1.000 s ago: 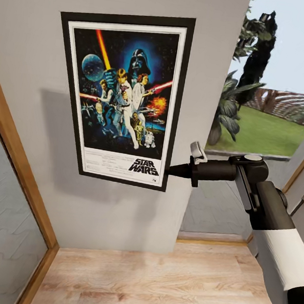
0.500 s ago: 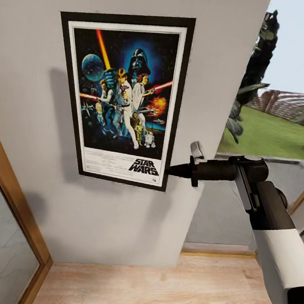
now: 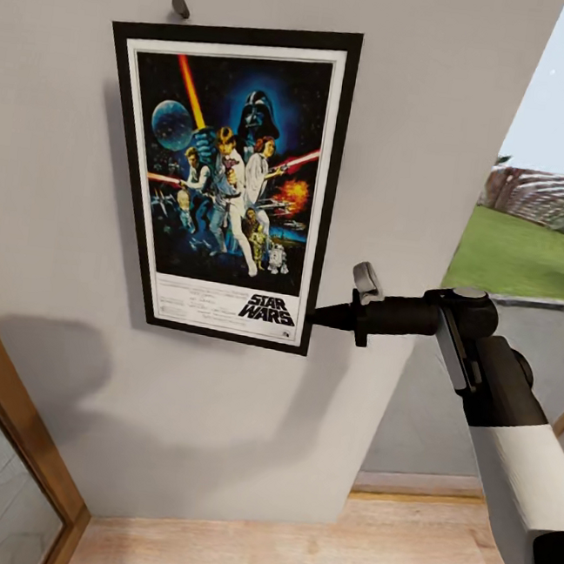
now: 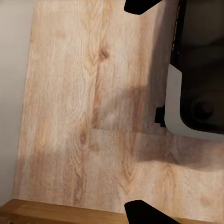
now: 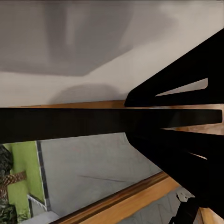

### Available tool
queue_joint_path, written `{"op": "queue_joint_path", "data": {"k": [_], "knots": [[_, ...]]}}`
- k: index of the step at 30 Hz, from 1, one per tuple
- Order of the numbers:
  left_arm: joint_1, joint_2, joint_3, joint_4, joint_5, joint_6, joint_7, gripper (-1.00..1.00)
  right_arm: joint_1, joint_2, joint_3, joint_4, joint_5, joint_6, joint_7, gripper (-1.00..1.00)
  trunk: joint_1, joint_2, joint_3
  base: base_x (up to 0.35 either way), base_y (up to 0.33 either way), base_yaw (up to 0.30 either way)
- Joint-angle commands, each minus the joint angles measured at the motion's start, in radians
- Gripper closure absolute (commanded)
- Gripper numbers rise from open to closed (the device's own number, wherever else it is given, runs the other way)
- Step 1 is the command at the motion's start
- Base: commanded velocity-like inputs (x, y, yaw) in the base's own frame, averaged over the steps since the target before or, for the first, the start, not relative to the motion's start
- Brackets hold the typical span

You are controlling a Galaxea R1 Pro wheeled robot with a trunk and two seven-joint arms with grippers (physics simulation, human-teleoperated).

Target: Pick up the poster from the kitchen countertop and hang it on one of the wall nails in the kitchen.

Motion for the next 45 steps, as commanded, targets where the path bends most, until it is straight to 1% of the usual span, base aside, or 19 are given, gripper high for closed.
{"op": "queue_joint_path", "data": {"k": [1, 20, 27, 30, 31, 34, 37, 43, 45], "knots": [[0.000, -0.001, 0.004, -0.001, 0.000, -0.001, -0.007, -1.00, -0.001, -0.001, 0.002, 0.000, -0.007, 0.011, -0.001, 1.00, 0.001, -0.002, -0.002, 0.092, 0.039, 0.000], [0.000, -0.001, 0.004, -0.001, 0.000, -0.001, -0.007, -1.00, -0.001, 0.002, 0.002, 0.000, -0.007, 0.014, -0.002, 1.00, 0.001, -0.002, -0.002, 0.010, 0.004, 0.000], [0.000, -0.001, 0.004, -0.001, 0.000, -0.001, -0.007, -1.00, -0.001, 0.005, -0.009, 0.000, -0.007, 0.019, -0.004, 1.00, 0.001, -0.002, -0.002, 0.000, 0.000, 0.000], [0.000, -0.001, 0.004, -0.001, 0.000, -0.001, -0.007, -1.00, -0.001, 0.018, -0.030, 0.000, -0.006, 0.023, -0.005, 1.00, 0.001, -0.002, -0.002, 0.000, 0.000, 0.000], [0.000, -0.001, 0.004, -0.001, 0.000, -0.001, -0.007, -1.00, -0.001, 0.029, -0.042, 0.000, -0.006, 0.041, -0.005, 1.00, 0.001, -0.002, -0.002, 0.000, 0.000, 0.000], [0.000, -0.001, 0.004, -0.001, 0.000, -0.001, -0.007, -1.00, -0.003, 0.040, -0.048, -0.002, -0.005, 0.075, -0.005, 1.00, 0.001, -0.002, -0.002, 0.000, 0.000, 0.000], [0.000, -0.001, 0.004, -0.001, 0.001, -0.001, -0.007, -1.00, -0.009, 0.045, -0.051, -0.002, -0.004, 0.091, -0.006, 1.00, 0.001, -0.002, -0.002, 0.000, 0.000, 0.000], [0.000, -0.001, 0.004, -0.001, 0.000, -0.001, -0.007, -1.00, -0.019, 0.050, -0.052, -0.003, -0.004, 0.103, -0.007, 1.00, 0.001, -0.002, -0.002, 0.000, 0.000, 0.000], [0.000, -0.001, 0.004, -0.001, 0.000, -0.001, -0.007, -1.00, -0.023, 0.064, -0.052, -0.005, -0.003, 0.106, -0.012, 1.00, 0.001, -0.002, -0.002, 0.000, 0.000, 0.000]]}}
